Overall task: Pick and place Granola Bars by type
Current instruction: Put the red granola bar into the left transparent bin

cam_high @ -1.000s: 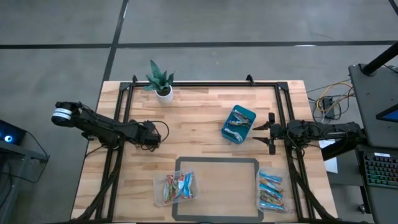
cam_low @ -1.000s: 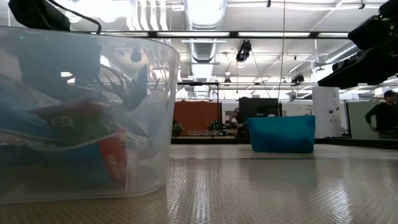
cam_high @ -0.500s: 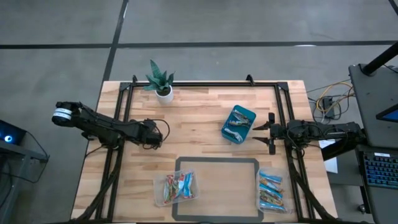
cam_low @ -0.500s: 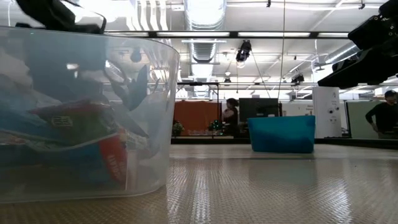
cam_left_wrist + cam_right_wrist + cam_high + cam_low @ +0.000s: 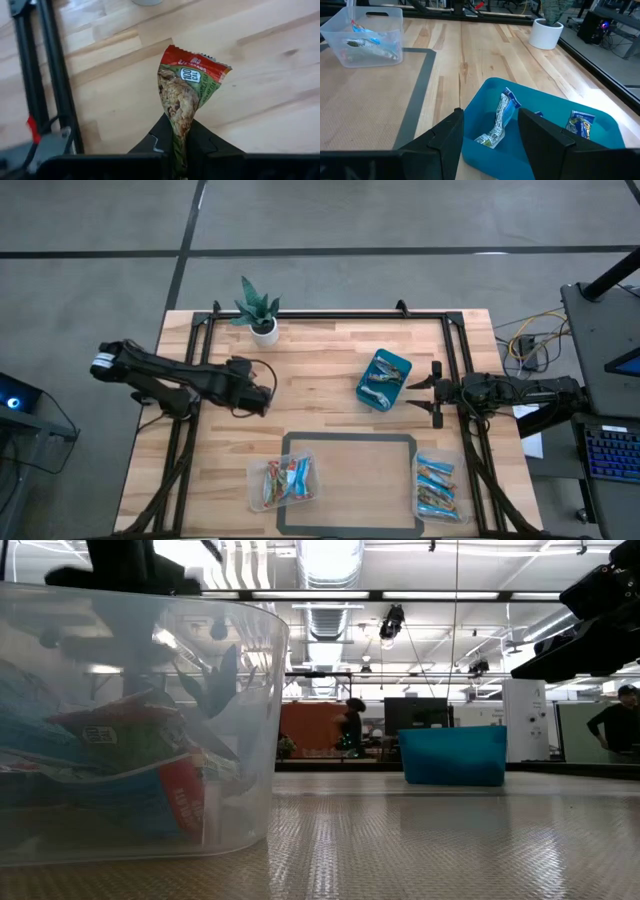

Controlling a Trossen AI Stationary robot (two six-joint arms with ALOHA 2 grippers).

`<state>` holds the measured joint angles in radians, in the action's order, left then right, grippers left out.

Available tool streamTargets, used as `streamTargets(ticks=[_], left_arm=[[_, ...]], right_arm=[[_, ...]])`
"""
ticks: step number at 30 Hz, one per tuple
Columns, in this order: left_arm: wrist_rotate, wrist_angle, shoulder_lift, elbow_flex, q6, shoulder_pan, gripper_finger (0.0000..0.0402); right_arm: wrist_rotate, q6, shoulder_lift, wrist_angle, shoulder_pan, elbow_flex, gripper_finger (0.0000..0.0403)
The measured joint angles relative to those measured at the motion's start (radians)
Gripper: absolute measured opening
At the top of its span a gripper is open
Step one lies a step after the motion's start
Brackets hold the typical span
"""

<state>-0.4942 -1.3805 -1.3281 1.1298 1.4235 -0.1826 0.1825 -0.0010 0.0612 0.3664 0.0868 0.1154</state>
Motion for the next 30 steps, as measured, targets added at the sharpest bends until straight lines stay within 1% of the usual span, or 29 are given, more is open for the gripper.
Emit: streamTargets(ticks=[4, 7, 14, 19, 24, 30], left_arm=[[0.012, -0.118, -0.087, 0.15, 0.162, -0.066, 0.0003], [0.033, -0.167, -0.163, 0.25, 0.256, -0.107, 0.0002], [0.078, -0.19, -0.353, 0.449, 0.409, -0.203, 0.0002], [0.131, -0.189, -0.493, 0.572, 0.503, -0.278, 0.0002], [0.177, -0.19, -0.59, 0.649, 0.619, -0.352, 0.0002], [0.221, -0.191, -0.662, 0.694, 0.775, -0.431, 0.0002]], right_arm=[[0.0, 0.0, 0.0, 0.0, 0.0, 0.0, 0.0176], [0.0, 0.0, 0.0, 0.0, 0.0, 0.0, 0.0176], [0.0, 0.0, 0.0, -0.001, 0.0, 0.0, 0.0176], [0.0, 0.0, 0.0, -0.001, 0.0, 0.0, 0.0176], [0.0, 0.0, 0.0, -0.001, 0.0, 0.0, 0.0176], [0.0, 0.0, 0.0, -0.001, 0.0, 0.0, 0.0176]])
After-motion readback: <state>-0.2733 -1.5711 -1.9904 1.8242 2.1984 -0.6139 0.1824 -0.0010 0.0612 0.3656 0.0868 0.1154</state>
